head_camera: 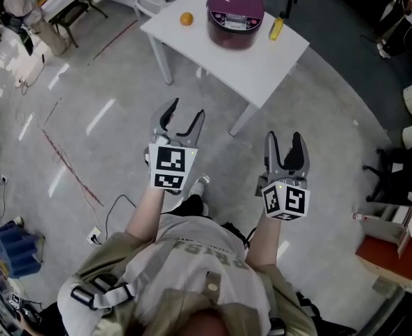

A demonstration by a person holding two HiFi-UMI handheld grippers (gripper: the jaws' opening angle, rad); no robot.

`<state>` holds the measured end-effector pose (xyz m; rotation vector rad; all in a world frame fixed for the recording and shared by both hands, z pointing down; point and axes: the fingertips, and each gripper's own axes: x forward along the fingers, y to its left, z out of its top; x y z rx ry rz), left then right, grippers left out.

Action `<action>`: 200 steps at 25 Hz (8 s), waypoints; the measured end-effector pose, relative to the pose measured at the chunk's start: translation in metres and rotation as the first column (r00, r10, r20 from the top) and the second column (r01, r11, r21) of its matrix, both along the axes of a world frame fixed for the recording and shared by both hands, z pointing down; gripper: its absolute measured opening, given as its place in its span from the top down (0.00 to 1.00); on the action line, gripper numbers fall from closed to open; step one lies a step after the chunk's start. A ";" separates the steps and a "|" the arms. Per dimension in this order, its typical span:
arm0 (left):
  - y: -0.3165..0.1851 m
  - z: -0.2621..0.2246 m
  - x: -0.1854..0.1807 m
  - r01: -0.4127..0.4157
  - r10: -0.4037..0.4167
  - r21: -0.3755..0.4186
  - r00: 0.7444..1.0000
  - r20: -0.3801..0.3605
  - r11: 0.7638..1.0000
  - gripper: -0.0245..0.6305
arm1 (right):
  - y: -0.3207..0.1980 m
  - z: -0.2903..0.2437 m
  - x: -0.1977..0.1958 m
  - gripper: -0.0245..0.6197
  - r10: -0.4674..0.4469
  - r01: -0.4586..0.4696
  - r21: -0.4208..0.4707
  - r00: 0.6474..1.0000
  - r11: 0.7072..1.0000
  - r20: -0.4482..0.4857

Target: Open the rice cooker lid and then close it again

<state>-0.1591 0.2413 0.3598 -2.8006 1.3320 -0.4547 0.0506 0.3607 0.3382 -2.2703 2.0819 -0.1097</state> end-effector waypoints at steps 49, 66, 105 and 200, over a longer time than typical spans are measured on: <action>-0.285 -0.010 0.038 0.083 -0.084 0.032 0.996 0.033 0.996 0.55 | -0.291 -0.003 0.062 0.47 -0.086 0.086 -0.014 0.995 0.996 -0.050; -0.326 0.010 0.055 0.116 -0.114 -0.017 0.992 0.055 0.993 0.55 | -0.336 0.021 0.078 0.47 -0.129 0.127 -0.070 0.991 0.989 -0.022; -0.402 0.065 0.169 -0.371 0.364 -0.061 0.844 0.394 0.927 0.50 | -0.460 0.078 0.040 0.45 -0.659 0.503 -0.493 0.721 0.710 -0.214; -0.388 0.152 0.237 -0.658 0.624 -0.297 0.339 0.704 0.692 0.43 | -0.486 0.156 0.035 0.47 -0.920 0.452 -0.873 0.392 0.184 0.009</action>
